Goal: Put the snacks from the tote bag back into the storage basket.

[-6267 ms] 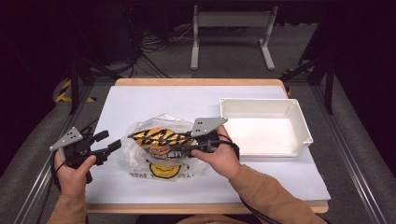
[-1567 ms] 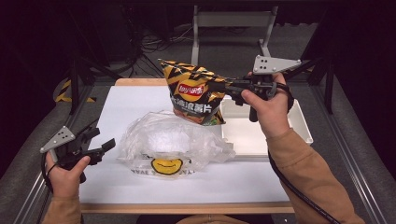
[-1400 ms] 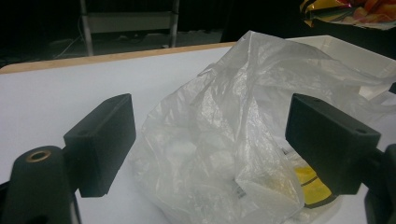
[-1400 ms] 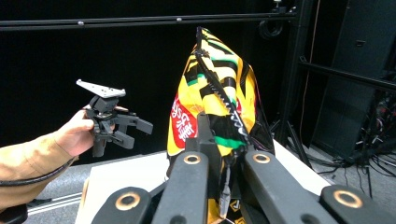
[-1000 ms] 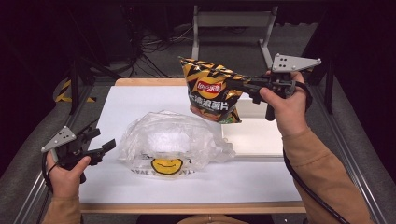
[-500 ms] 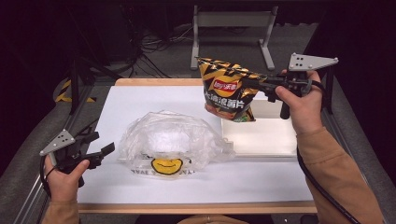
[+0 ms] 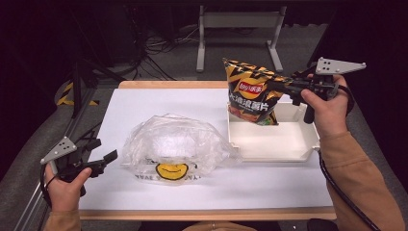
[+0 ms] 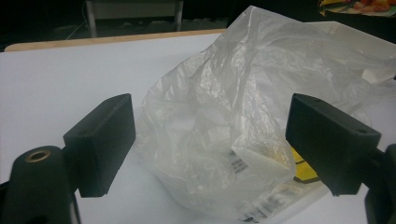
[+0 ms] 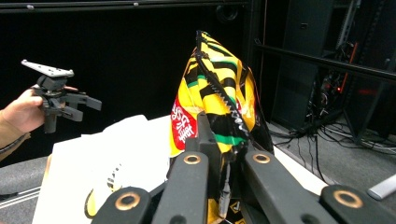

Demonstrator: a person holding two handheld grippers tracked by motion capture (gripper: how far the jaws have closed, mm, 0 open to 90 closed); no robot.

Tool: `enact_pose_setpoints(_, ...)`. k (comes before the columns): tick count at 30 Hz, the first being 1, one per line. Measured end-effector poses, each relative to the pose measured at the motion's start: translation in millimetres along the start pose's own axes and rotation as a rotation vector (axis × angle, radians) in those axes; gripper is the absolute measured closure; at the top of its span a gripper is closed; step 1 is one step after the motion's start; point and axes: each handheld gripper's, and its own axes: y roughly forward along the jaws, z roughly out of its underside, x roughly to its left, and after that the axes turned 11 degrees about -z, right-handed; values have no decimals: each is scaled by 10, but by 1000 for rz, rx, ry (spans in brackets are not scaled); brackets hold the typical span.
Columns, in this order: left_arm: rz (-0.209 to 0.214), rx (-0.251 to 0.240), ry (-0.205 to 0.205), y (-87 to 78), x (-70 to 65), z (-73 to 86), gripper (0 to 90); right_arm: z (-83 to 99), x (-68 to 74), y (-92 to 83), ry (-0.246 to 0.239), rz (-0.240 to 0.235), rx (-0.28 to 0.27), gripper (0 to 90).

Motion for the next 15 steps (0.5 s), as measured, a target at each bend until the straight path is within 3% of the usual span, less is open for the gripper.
enact_pose_setpoints(15, 13, -1, 0, 35, -19, -14, 164, 184, -133, -89, 14, 1, 35, 900)
